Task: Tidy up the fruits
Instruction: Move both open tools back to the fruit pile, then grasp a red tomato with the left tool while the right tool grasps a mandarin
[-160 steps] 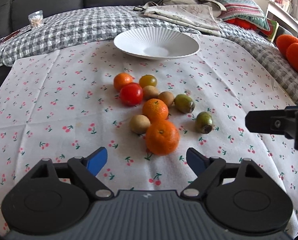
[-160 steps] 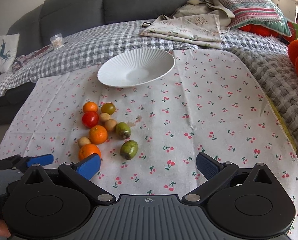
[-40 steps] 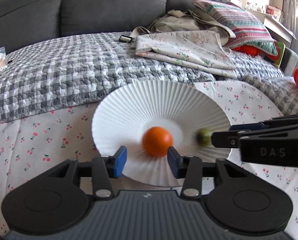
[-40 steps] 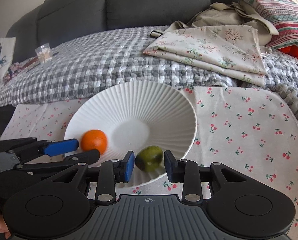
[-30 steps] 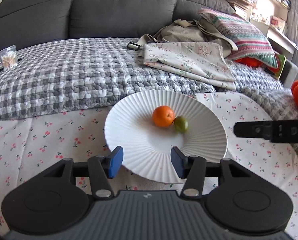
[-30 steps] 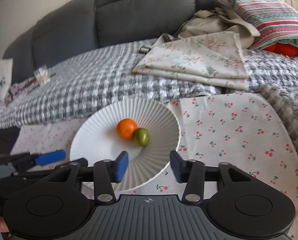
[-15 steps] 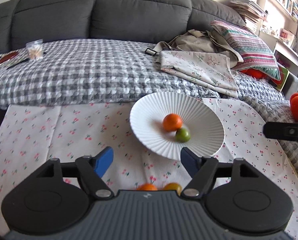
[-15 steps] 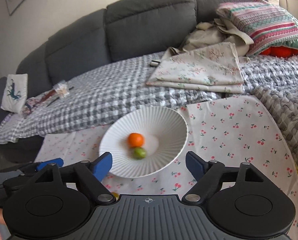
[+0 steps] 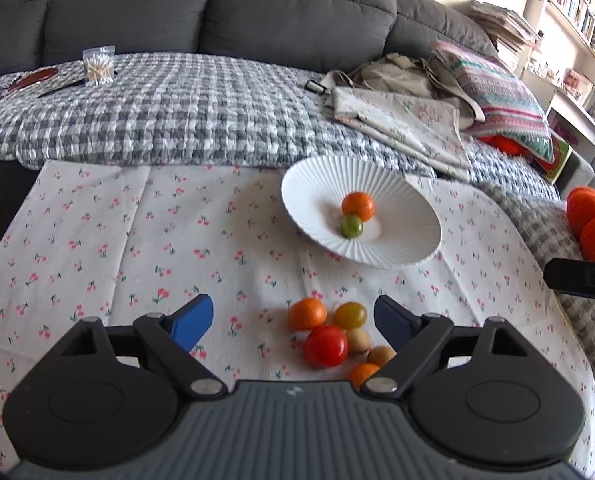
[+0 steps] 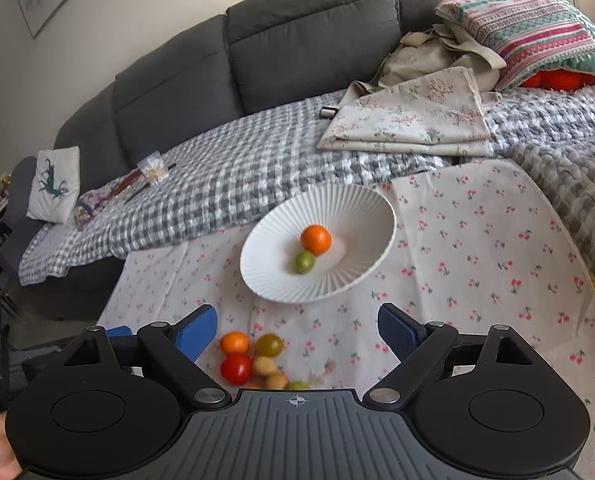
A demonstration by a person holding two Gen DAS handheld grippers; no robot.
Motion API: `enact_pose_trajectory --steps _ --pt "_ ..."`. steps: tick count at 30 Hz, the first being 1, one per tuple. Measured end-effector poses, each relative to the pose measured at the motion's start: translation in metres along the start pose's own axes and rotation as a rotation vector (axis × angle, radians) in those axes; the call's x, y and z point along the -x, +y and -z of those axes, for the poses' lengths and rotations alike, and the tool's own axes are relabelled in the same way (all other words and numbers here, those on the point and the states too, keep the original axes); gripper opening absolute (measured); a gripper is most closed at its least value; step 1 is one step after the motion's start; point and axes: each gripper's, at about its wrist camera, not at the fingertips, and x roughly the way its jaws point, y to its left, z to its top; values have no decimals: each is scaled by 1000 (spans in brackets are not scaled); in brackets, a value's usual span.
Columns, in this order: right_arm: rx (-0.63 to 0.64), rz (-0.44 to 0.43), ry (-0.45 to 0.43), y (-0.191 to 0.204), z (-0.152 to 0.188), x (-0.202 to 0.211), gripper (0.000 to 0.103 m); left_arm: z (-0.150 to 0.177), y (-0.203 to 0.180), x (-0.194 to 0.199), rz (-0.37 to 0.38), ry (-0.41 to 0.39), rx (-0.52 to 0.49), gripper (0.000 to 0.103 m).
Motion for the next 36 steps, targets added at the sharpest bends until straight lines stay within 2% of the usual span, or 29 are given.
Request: enact_pose_trajectory --steps 5,12,16,21,24,28,33,36 --pt "12 10 33 0 14 -5 89 9 -5 -9 15 39 -22 87" --pt "47 45 95 4 29 -22 89 19 -5 -39 53 107 43 84" --pt "65 49 130 8 36 -33 89 25 -9 -59 38 128 39 73" --pt "83 50 165 13 44 -42 88 25 -10 -73 38 110 45 64" --pt "86 60 178 14 47 -47 88 27 -15 -80 40 122 9 47" --pt "86 59 191 15 50 -53 87 28 -18 -82 66 124 -7 35" --pt "85 48 197 16 51 -57 87 26 -14 -82 74 137 11 34" --pt "64 31 209 14 53 -60 85 20 -6 -73 79 155 71 34"
